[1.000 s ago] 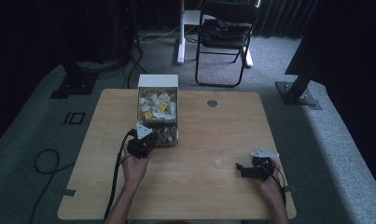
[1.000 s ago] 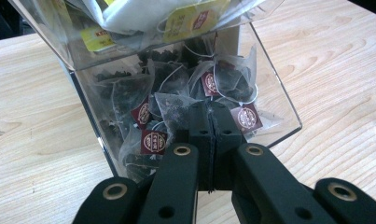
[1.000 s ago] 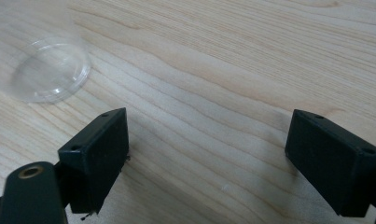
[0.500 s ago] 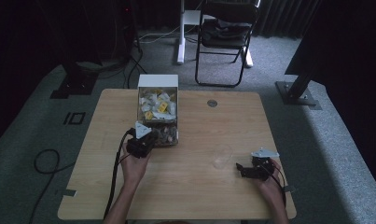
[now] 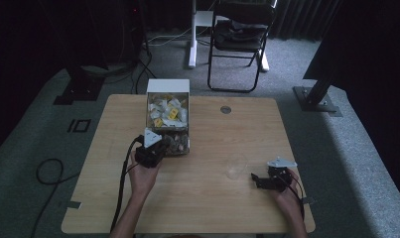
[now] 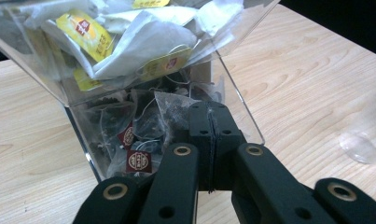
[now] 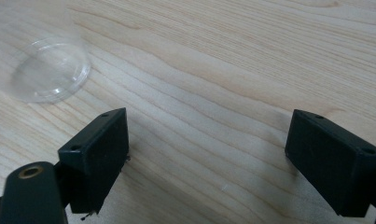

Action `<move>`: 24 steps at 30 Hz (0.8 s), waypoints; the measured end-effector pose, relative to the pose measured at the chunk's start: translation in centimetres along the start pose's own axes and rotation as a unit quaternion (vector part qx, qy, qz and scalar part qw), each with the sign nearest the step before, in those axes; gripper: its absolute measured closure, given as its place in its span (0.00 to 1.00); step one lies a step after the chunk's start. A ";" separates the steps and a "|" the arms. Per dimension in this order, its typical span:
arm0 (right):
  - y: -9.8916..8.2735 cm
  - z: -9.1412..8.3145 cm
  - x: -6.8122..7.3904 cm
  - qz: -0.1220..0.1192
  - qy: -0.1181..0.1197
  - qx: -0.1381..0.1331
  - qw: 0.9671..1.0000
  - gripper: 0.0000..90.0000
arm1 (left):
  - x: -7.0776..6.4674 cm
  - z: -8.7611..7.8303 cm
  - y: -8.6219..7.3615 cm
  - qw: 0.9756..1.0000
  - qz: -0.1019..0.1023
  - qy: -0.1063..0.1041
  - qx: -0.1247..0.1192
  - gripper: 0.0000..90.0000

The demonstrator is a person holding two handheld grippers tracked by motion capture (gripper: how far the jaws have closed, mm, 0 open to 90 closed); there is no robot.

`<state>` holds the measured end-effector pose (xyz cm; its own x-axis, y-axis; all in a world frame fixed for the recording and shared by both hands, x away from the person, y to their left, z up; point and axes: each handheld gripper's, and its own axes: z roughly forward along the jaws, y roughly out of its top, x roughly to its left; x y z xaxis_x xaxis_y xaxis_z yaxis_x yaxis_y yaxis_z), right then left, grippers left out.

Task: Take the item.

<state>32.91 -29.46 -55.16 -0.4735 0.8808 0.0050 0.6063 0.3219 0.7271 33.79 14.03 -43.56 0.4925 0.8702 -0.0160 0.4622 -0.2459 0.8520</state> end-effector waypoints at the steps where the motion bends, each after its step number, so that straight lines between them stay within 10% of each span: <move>1: 0.0 0.0 0.0 0.000 0.000 0.000 1.000 0.15 | -0.1 -0.1 0.0 1.000 0.001 0.000 0.000 1.00; 24: 0.0 0.0 0.0 0.000 0.000 0.000 1.000 0.15 | -1.3 -0.8 1.1 0.999 0.013 -0.033 -0.013 1.00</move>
<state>32.91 -29.47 -55.16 -0.4735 0.8808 0.0042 0.6065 0.3225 0.7267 33.10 12.96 -42.14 0.5524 0.8331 -0.0277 0.4297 -0.2561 0.8659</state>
